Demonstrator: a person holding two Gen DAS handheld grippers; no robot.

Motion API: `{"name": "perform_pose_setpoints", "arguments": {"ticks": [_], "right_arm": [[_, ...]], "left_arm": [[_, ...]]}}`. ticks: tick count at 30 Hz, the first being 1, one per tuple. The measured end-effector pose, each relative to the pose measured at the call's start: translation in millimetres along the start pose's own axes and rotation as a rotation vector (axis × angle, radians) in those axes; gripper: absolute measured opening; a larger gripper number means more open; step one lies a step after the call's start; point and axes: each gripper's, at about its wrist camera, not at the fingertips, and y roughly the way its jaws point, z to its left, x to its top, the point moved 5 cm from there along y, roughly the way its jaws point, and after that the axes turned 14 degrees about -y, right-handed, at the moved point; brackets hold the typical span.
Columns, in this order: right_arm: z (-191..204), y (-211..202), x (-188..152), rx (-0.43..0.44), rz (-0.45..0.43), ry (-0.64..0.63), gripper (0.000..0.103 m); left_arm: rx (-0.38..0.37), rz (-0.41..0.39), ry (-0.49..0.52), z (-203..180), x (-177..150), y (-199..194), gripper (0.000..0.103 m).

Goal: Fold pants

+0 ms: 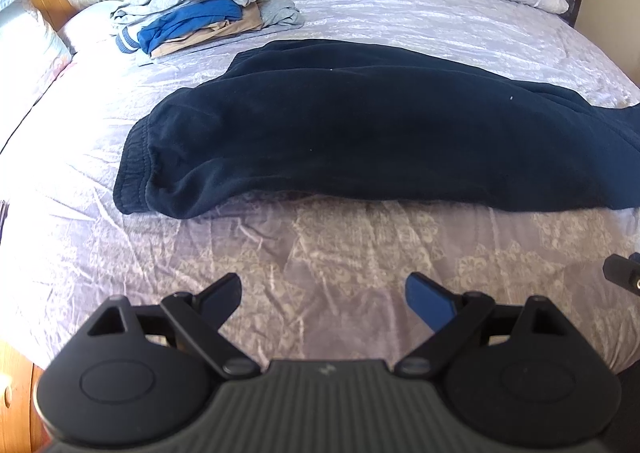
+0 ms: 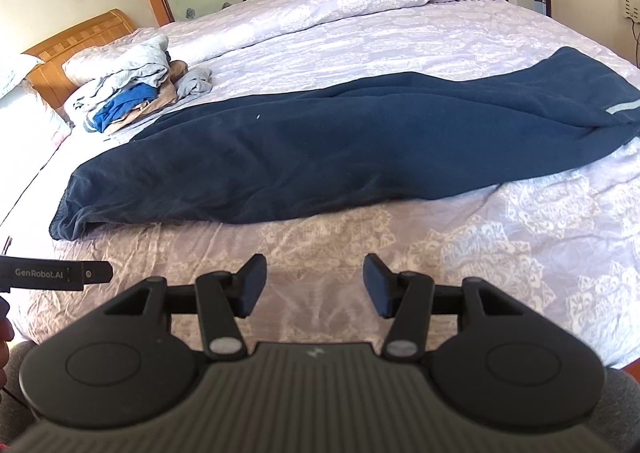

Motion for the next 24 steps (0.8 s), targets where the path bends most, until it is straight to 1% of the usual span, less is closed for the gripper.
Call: {"name": "perform_pose_setpoints", "arguments": {"ticks": [6, 9, 11, 14, 16, 18, 19, 21, 24], "right_arm": [[-5.0, 3.5, -1.9, 0.012, 0.017, 0.033, 0.056], [-13.6, 5.3, -1.9, 0.02, 0.024, 0.083, 0.056], [-23.4, 6.0, -0.9, 0.02, 0.024, 0.125, 0.056], [-46.2, 4.7, 2.3, 0.011, 0.015, 0.214, 0.056], [-66.3, 4.6, 2.5, 0.014, 0.01, 0.3, 0.056], [-83.9, 4.6, 0.7, 0.012, 0.006, 0.378, 0.057], [-92.2, 4.6, -0.1, 0.015, 0.002, 0.412, 0.057], [-109.6, 2.6, -1.2, 0.004, -0.018, 0.469, 0.057], [-138.2, -5.1, -0.8, -0.072, -0.056, 0.539, 0.057]], "left_arm": [[0.002, -0.004, -0.019, 7.4, 5.6, 2.3, 0.092], [0.0, -0.002, -0.036, 16.7, 12.2, 4.1, 0.092], [-0.016, 0.021, -0.076, 28.5, 20.7, 6.2, 0.092], [-0.08, 0.078, -0.201, 57.0, 38.0, 11.5, 0.092], [-0.178, 0.136, -0.344, 82.5, 49.7, 17.8, 0.092], [-0.281, 0.179, -0.478, 103.8, 58.3, 24.9, 0.09], [-0.32, 0.191, -0.535, 113.6, 62.3, 29.4, 0.088], [-0.357, 0.205, -0.609, 127.5, 68.6, 39.2, 0.087], [-0.413, 0.231, -0.702, 141.3, 75.8, 55.1, 0.086]]}}
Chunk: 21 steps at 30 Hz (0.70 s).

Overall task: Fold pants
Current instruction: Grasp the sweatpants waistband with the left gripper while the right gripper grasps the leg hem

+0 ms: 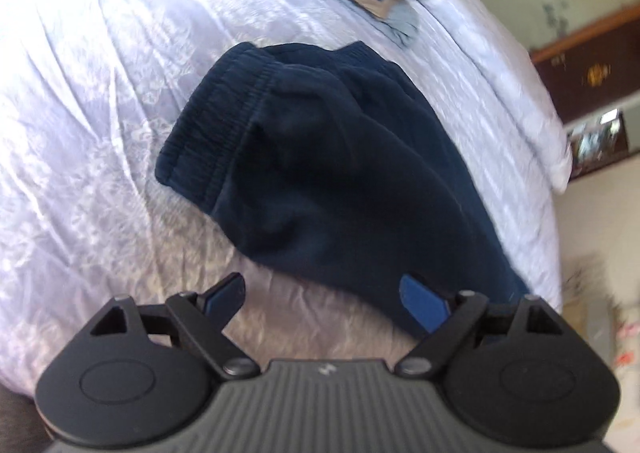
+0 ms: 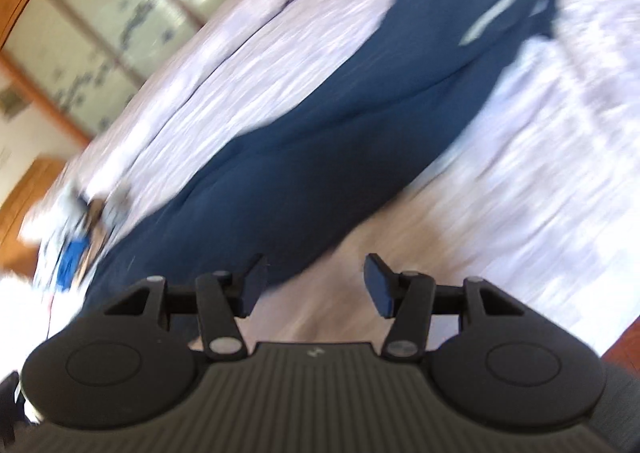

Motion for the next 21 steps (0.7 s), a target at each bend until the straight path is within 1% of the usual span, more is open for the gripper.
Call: {"name": "perform_pose_setpoints", "arguments": {"ticks": [1, 4, 6, 7, 8, 9, 10, 11, 12, 13, 14, 15, 17, 18, 20, 21], "right_arm": [[-9.9, -2.1, 6.0, -0.017, -0.022, 0.029, 0.057], [-41.8, -7.3, 22.6, -0.076, -0.088, 0.098, 0.057], [-65.0, -9.9, 32.2, -0.123, -0.132, 0.157, 0.059], [-76.7, -10.1, 35.9, -0.136, -0.151, 0.189, 0.06], [-83.6, -7.5, 38.0, -0.144, -0.161, 0.207, 0.062], [-89.2, -2.3, 39.7, -0.151, -0.158, 0.219, 0.061], [-93.9, 2.8, 40.5, -0.149, -0.15, 0.228, 0.061], [-94.7, 6.3, 41.6, -0.129, -0.158, 0.232, 0.061], [-91.6, 9.1, 43.1, -0.118, -0.166, 0.224, 0.056], [-86.8, 11.9, 44.7, -0.112, -0.162, 0.206, 0.045], [-81.5, 16.3, 46.1, -0.099, -0.145, 0.181, 0.011], [-76.3, 19.8, 46.5, -0.089, -0.12, 0.166, 0.008], [-61.1, 11.5, 47.9, -0.085, -0.142, 0.134, 0.008], [-58.8, 1.8, 53.8, -0.06, -0.166, 0.117, 0.008], [-40.1, -19.0, 57.1, -0.001, -0.195, 0.092, 0.008], [-29.9, -30.8, 57.9, 0.024, -0.202, 0.072, 0.008]], "left_arm": [[-0.026, 0.007, -0.029, 1.9, 6.6, 2.9, 0.086], [-0.061, 0.001, -0.088, 4.6, 19.0, 12.6, 0.085], [-0.062, -0.026, -0.102, 4.5, 23.8, 18.4, 0.078], [-0.049, -0.046, -0.091, 2.9, 24.3, 20.5, 0.063], [-0.024, -0.062, -0.071, 0.5, 25.1, 21.2, 0.039], [0.014, -0.065, -0.046, -0.2, 26.7, 26.0, 0.035], [0.022, -0.063, -0.042, 0.1, 27.7, 29.0, 0.03], [0.018, -0.064, -0.048, 0.1, 27.4, 28.9, 0.024], [0.016, -0.06, -0.052, -0.7, 26.6, 28.3, 0.022], [0.02, -0.063, -0.052, -3.2, 24.7, 26.4, 0.021], [0.02, -0.073, -0.047, -5.4, 21.6, 20.7, 0.02], [0.014, -0.085, -0.039, -7.7, 19.8, 13.7, 0.019], [-0.019, -0.129, -0.013, -14.5, 17.7, -9.9, 0.019], [-0.042, -0.152, -0.008, -14.7, 15.4, -27.3, 0.019], [-0.082, -0.188, -0.026, -11.3, 16.5, -57.7, 0.018], [-0.079, -0.204, -0.033, -5.9, 16.2, -72.5, 0.018]]}}
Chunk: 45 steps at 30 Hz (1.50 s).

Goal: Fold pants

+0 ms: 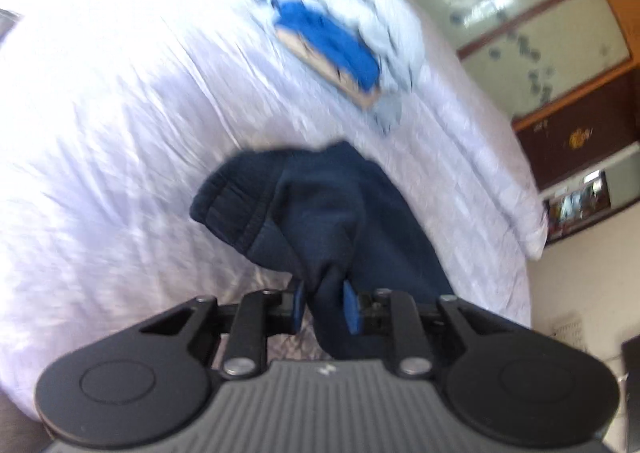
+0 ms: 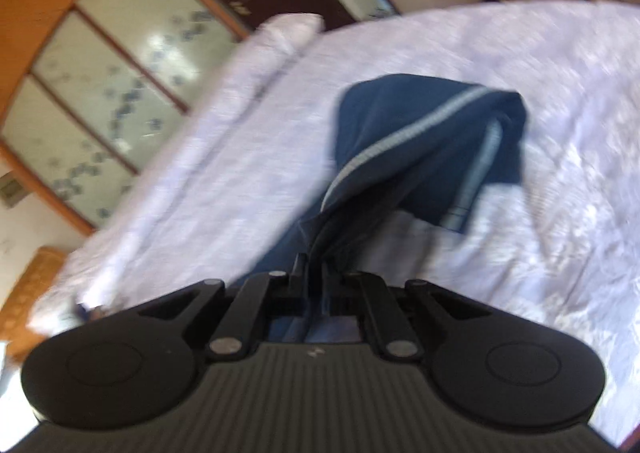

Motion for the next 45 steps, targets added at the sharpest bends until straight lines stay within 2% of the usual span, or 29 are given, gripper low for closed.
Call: {"name": "perform_pose_setpoints", "arguments": {"ticks": [2, 4, 7, 8, 10, 11, 12, 14, 17, 19, 21, 23, 24, 25, 27, 29, 31, 32, 34, 35, 36, 37, 38, 39, 42, 44, 45], "right_arm": [[19.3, -18.5, 4.5, 0.034, 0.006, -0.053, 0.008], [36.2, -42.1, -3.8, 0.044, 0.027, -0.114, 0.008], [35.5, -66.9, -30.9, -0.004, 0.088, -0.168, 0.008], [25.5, -68.3, -46.1, -0.033, 0.117, -0.159, 0.008], [0.4, -58.7, -68.3, -0.113, 0.207, -0.107, 0.011], [-10.6, -48.2, -70.6, -0.149, 0.247, -0.084, 0.015], [-17.5, -47.3, -73.6, -0.183, 0.27, -0.069, 0.017], [-15.5, -56.2, -63.6, -0.216, 0.225, -0.101, 0.022], [-2.9, -73.3, -31.4, -0.316, 0.09, -0.242, 0.023], [-0.6, -69.0, -11.7, -0.276, 0.037, -0.241, 0.026], [2.4, -49.8, -5.9, -0.185, 0.049, -0.196, 0.032], [14.3, -28.3, -9.7, -0.118, 0.085, -0.175, 0.032], [26.1, -17.0, -11.2, -0.096, 0.103, -0.18, 0.033], [34.5, -7.5, -16.5, -0.076, 0.12, -0.185, 0.033], [53.3, 6.6, -25.6, -0.044, 0.147, -0.189, 0.035], [63.5, 16.1, -37.0, -0.031, 0.171, -0.199, 0.035], [66.0, 24.8, -44.2, -0.029, 0.198, -0.195, 0.036], [67.5, 26.7, -48.5, -0.022, 0.212, -0.193, 0.036], [72.8, 22.4, -55.5, -0.023, 0.23, -0.2, 0.036], [73.5, 22.5, -57.6, -0.029, 0.24, -0.209, 0.036], [74.1, 22.1, -57.6, -0.035, 0.249, -0.22, 0.036], [74.0, 21.7, -56.4, -0.043, 0.257, -0.228, 0.036], [72.6, 18.8, -56.3, -0.05, 0.258, -0.231, 0.036], [71.1, 20.0, -55.8, -0.057, 0.257, -0.226, 0.037], [69.6, 28.5, -60.0, -0.068, 0.258, -0.192, 0.037], [73.2, 31.5, -60.5, -0.074, 0.255, -0.192, 0.037], [75.7, 31.7, -60.5, -0.077, 0.253, -0.205, 0.037]], "left_arm": [[0.038, -0.039, -0.008, 15.0, 5.7, -29.4, 0.018], [0.059, -0.041, -0.023, 35.6, 6.7, -48.1, 0.018], [0.119, -0.004, -0.012, 66.8, -9.6, -52.6, 0.019], [0.156, 0.018, 0.006, 76.0, -18.2, -46.0, 0.024], [0.277, 0.058, 0.053, 91.1, -36.6, -29.2, 0.038], [0.3, 0.068, 0.076, 94.0, -42.8, -27.7, 0.043], [0.293, 0.071, 0.104, 94.7, -45.3, -32.7, 0.044], [0.255, 0.075, 0.157, 92.0, -44.0, -54.1, 0.043], [0.196, -0.019, 0.185, 78.2, -21.0, -91.7, 0.043], [0.197, -0.093, 0.223, 60.0, 3.6, -96.8, 0.044], [0.213, -0.14, 0.283, 32.1, 29.8, -77.9, 0.047], [0.198, -0.146, 0.396, -7.5, 44.2, -37.8, 0.065], [0.191, -0.137, 0.455, -25.5, 48.1, -14.5, 0.07], [0.184, -0.112, 0.506, -42.4, 51.5, 13.1, 0.08], [0.171, -0.034, 0.582, -70.7, 52.8, 69.2, 0.08], [0.196, 0.027, 0.645, -88.0, 44.4, 120.2, 0.084], [0.237, 0.072, 0.658, -90.0, 49.0, 166.9, 0.093], [0.256, 0.093, 0.646, -83.3, 55.9, 183.1, 0.094], [0.304, 0.123, 0.595, -68.0, 65.5, 207.0, 0.094], [0.303, 0.155, 0.555, -58.7, 69.1, 213.8, 0.088], [0.272, 0.203, 0.52, -55.6, 65.8, 221.5, 0.083], [0.239, 0.218, 0.523, -57.5, 59.4, 222.7, 0.079], [0.215, 0.207, 0.572, -63.1, 49.2, 223.4, 0.055], [0.235, 0.199, 0.63, -67.8, 37.5, 225.6, 0.042], [0.338, 0.087, 0.752, -80.5, 15.7, 223.3, 0.041], [0.332, 0.006, 0.751, -86.5, 25.3, 210.3, 0.041], [0.316, -0.029, 0.716, -86.5, 36.6, 200.3, 0.041]]}}
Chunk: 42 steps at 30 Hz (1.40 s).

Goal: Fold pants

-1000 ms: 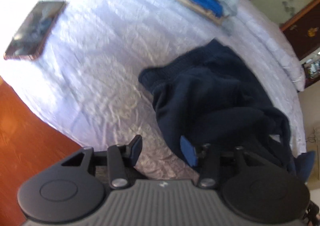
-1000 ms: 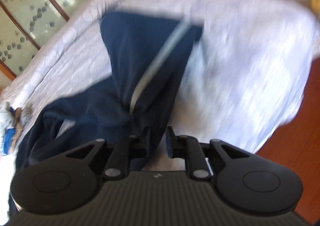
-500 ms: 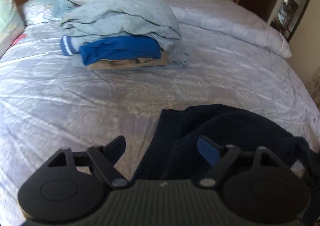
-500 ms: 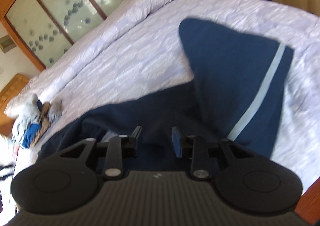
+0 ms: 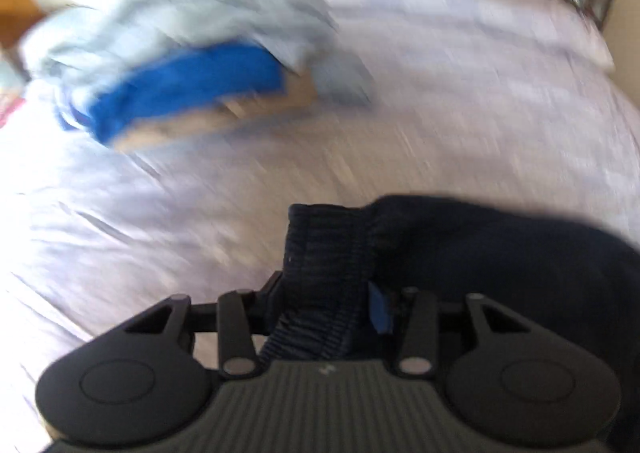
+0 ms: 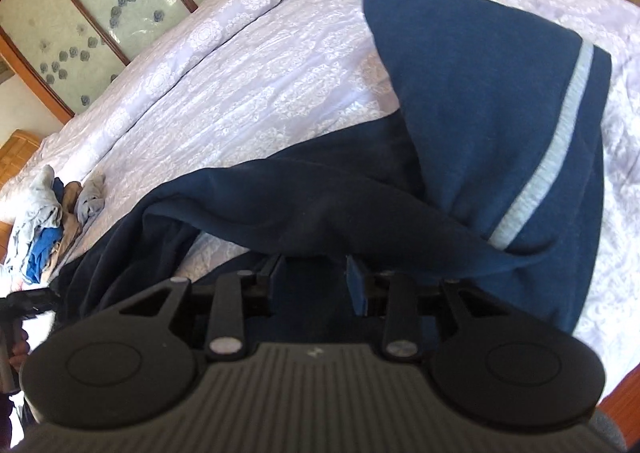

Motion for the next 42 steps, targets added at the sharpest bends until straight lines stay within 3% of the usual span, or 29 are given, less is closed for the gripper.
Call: {"name": "perform_pose_setpoints", "arguments": {"ticks": [2, 6, 8, 10, 13, 16, 21, 25, 30, 33, 38, 39, 40, 41, 42], "right_arm": [[5.5, -0.7, 2.3, -0.004, -0.003, -0.028, 0.037], [16.6, -1.9, 8.7, 0.037, -0.027, -0.056, 0.038], [24.6, 0.3, 8.7, 0.058, -0.025, -0.088, 0.038], [32.9, 4.6, 5.8, 0.07, -0.012, -0.119, 0.038], [40.4, 7.3, -1.1, 0.091, 0.007, -0.133, 0.038], [34.8, 1.3, -4.5, 0.114, 0.01, -0.109, 0.038], [0.3, -32.2, -3.9, 0.132, -0.032, -0.016, 0.041], [-48.9, -53.2, -4.8, 0.114, -0.109, 0.195, 0.044], [-104.6, -55.5, -1.4, 0.069, -0.195, 0.411, 0.045], [-137.1, -58.5, -5.1, -0.002, -0.235, 0.491, 0.045], [-170.1, -43.7, -11.4, 0.001, -0.244, 0.611, 0.046], [-174.0, -38.3, -11.0, 0.009, -0.239, 0.629, 0.045], [-176.4, -34.9, -9.4, 0.019, -0.237, 0.65, 0.04], [-175.5, -34.7, -6.3, 0.041, -0.25, 0.661, 0.013], [-172.5, -39.6, 0.0, 0.064, -0.28, 0.648, 0.007]], "left_arm": [[0.015, -0.049, -0.141, 31.6, 16.3, -22.2, 0.041], [0.194, -0.206, -0.337, 117.7, 36.3, -57.5, 0.041], [0.271, -0.147, -0.425, 157.8, 30.7, -48.8, 0.041], [0.271, -0.039, -0.465, 176.6, 13.4, -33.7, 0.042], [0.301, -0.109, -0.375, 166.1, -3.5, -39.0, 0.048], [0.303, -0.107, -0.332, 153.2, -6.7, -38.9, 0.054], [0.282, -0.165, -0.362, 156.3, -7.6, -80.8, 0.054], [0.283, -0.174, -0.441, 169.5, -22.5, -121.0, 0.06], [0.068, -0.108, -0.488, 138.9, -30.5, -137.0, 0.061], [-0.058, -0.014, -0.447, 95.3, -32.1, -117.5, 0.071], [-0.079, 0.08, -0.36, 37.3, -38.3, -70.7, 0.083], [-0.074, 0.108, -0.371, 31.9, -39.6, -59.2, 0.083], [-0.071, 0.126, -0.386, 27.6, -40.5, -50.3, 0.076], [-0.071, 0.131, -0.391, 23.8, -41.2, -43.2, 0.056], [-0.075, 0.136, -0.387, 19.3, -40.8, -37.3, 0.043]]}}
